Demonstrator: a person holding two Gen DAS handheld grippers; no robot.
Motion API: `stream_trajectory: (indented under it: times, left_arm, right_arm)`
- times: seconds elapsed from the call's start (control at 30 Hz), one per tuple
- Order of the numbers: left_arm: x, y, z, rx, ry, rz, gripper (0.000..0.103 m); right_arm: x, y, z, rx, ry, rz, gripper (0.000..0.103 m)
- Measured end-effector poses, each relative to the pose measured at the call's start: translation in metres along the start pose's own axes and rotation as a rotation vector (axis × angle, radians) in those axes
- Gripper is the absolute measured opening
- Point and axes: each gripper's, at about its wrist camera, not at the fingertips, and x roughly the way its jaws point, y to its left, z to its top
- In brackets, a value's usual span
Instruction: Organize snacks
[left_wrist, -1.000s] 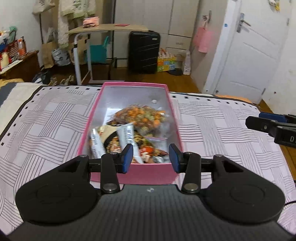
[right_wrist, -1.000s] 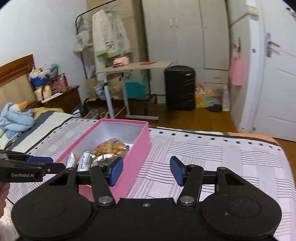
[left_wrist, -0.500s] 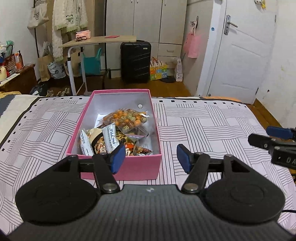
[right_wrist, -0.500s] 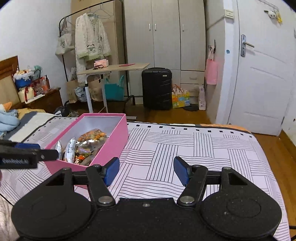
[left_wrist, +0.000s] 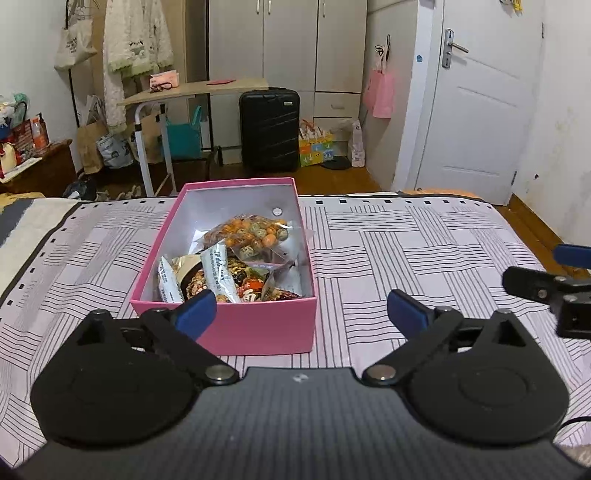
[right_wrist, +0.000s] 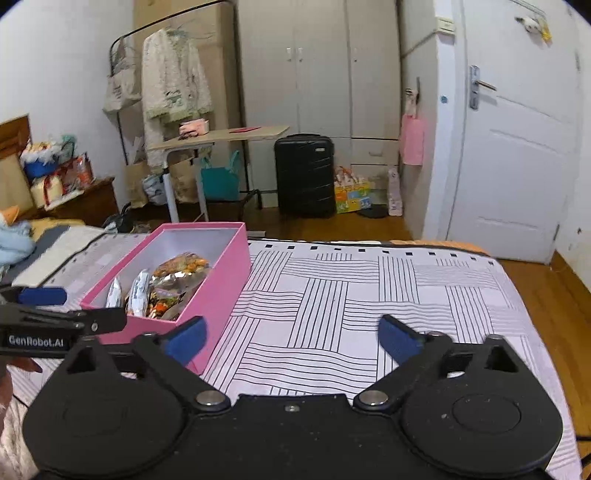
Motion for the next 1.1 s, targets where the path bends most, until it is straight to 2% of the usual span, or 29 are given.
stream_trajectory:
  times: [0.23,0.4,0.67,1.1]
  left_arm:
    - [0.004,-0.001,-0.003,-0.003,-0.005,0.021,0.101]
    - [0.002,-0.001,-0.006,-0.004,-0.019,0.016,0.101]
    - [0.000,-0.006,-0.010,0.012,-0.038,0.064,0.101]
    - [0.003,-0.008,-0.014,0.026,-0.024,0.052,0.101]
  right_arm:
    - [0.001,0.000,-0.003,0.028,0.020,-0.082,0.103]
    - [0.000,0.000,-0.007,0.018,0.031,-0.073,0.103]
    - [0.001,0.003,-0.014,-0.018,0.027,-0.084,0.103]
    - [0.000,-0.001,-0.015,-0.009,0.015,-0.104,0.103]
